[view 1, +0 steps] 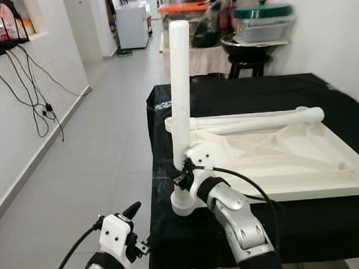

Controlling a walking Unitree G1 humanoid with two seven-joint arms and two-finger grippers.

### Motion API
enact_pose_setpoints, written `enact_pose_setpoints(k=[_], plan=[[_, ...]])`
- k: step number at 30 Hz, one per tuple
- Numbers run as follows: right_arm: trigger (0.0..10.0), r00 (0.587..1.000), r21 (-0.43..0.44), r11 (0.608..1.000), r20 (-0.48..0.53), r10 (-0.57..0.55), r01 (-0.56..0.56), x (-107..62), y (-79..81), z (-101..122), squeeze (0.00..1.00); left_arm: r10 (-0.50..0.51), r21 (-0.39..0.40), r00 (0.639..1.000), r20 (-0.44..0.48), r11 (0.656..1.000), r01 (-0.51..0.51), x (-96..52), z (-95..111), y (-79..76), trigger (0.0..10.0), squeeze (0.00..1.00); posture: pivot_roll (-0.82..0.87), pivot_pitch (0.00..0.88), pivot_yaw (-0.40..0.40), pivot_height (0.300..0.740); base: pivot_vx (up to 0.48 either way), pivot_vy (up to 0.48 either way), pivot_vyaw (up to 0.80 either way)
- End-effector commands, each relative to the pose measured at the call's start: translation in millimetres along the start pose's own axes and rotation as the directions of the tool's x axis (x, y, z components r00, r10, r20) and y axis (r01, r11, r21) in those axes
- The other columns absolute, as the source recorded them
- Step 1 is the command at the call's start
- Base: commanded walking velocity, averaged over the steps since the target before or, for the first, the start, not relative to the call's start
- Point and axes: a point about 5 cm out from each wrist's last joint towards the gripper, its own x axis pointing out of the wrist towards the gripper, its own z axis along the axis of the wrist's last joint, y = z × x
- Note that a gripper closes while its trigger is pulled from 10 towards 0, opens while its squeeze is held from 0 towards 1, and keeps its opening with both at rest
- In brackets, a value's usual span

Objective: Building children table

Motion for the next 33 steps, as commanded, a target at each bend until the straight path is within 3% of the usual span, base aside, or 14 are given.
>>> enact_pose_setpoints(k=[1,2,3,4,7,9,10,11,15,16,18,25,26,33], plan=[[1.2,0.990,-0.021,0.996,-0.111,-0.086,0.084,5.7,-12.7,-18.3,0.00,0.001,-0.001,1.000,-0.026,1.000,-0.001,-0.9,-4.2,1.6,10.0,0.00,0.02,0.000,-0.004,0.740,0.000,0.000,0.00],[1.2,0.990,-0.021,0.996,-0.111,-0.086,0.084,5.7,-12.7,-18.3,0.00,0.001,-0.001,1.000,-0.026,1.000,-0.001,-0.9,-4.2,1.6,10.0,0.00,0.02,0.000,-0.004,0.740,0.000,0.000,0.00],[10.0,0.992,-0.023,0.998,-0.109,-0.061,0.059,11.8,-13.1,-14.7,0.00,0.007,0.003,1.000,-0.024,1.000,-0.007,-0.3,-3.9,1.8,10.0,0.00,0.03,0.000,-0.007,0.740,0.000,0.000,0.00],[10.0,0.996,-0.008,0.999,-0.088,-0.034,0.033,16.9,-13.8,-8.3,1.00,0.013,0.007,1.000,-0.022,1.000,-0.013,0.3,-3.6,2.1,10.0,0.00,0.03,0.000,-0.009,0.740,0.000,0.000,0.00],[10.0,0.998,0.009,1.000,-0.065,0.003,-0.003,19.0,-11.1,3.4,1.00,0.020,0.008,1.000,-0.020,1.000,-0.020,0.8,-3.2,2.5,10.0,0.00,0.03,0.000,-0.009,0.740,0.000,0.000,0.00],[10.0,0.990,0.032,0.990,-0.013,0.137,-0.137,24.5,-7.0,16.9,1.00,0.020,0.005,1.000,-0.019,1.000,-0.019,1.9,-3.1,2.8,10.0,0.00,0.03,0.000,-0.009,0.740,0.000,0.000,0.00],[10.0,0.990,0.032,0.990,-0.013,0.137,-0.137,24.5,-7.0,16.9,1.00,0.020,0.005,1.000,-0.019,1.000,-0.019,1.9,-3.1,2.8,10.0,0.00,0.03,0.000,-0.009,0.740,0.000,0.000,0.00],[10.0,0.959,0.033,0.958,0.025,0.283,-0.284,28.9,-8.2,25.9,0.96,0.017,0.003,1.000,-0.018,1.000,-0.017,2.8,-3.1,2.8,10.0,0.00,0.03,0.000,-0.012,0.740,0.000,0.000,0.00],[10.0,0.918,0.022,0.919,0.046,0.393,-0.395,31.5,-11.9,31.6,0.96,0.015,0.001,1.000,-0.018,1.000,-0.015,3.4,-3.1,2.7,10.0,0.00,0.03,0.000,-0.012,0.740,0.000,0.000,0.00],[10.0,0.825,-0.004,0.825,0.001,0.566,-0.566,34.7,-12.9,27.8,0.00,0.015,0.001,1.000,-0.015,1.000,-0.015,4.4,-2.9,2.8,10.0,0.00,0.03,0.000,-0.005,0.740,0.000,0.000,0.00],[10.0,0.764,0.007,0.765,-0.037,0.644,-0.644,36.2,-14.0,24.7,0.00,0.014,0.002,1.000,-0.015,1.000,-0.014,5.0,-2.9,3.0,10.0,0.00,0.03,0.000,-0.006,0.740,0.000,0.000,0.00],[10.0,0.769,0.057,0.770,-0.048,0.637,-0.635,42.7,-21.3,28.9,0.00,0.013,0.004,1.000,-0.017,1.000,-0.013,5.3,-3.3,2.3,10.0,0.00,0.06,0.000,-0.013,0.740,0.000,0.000,0.00],[0.0,0.771,0.083,0.770,-0.023,0.636,-0.632,43.7,-25.0,34.2,0.00,0.014,0.005,1.000,-0.018,1.000,-0.014,5.0,-3.4,1.8,10.0,0.00,0.05,0.000,-0.011,0.740,0.000,0.000,0.00],[0.0,0.744,0.096,0.740,0.009,0.668,-0.665,40.8,-32.9,36.5,0.00,0.010,0.001,1.000,-0.020,1.000,-0.010,4.0,-3.7,1.1,10.0,0.00,0.04,0.000,0.004,0.740,0.000,0.000,0.00]])
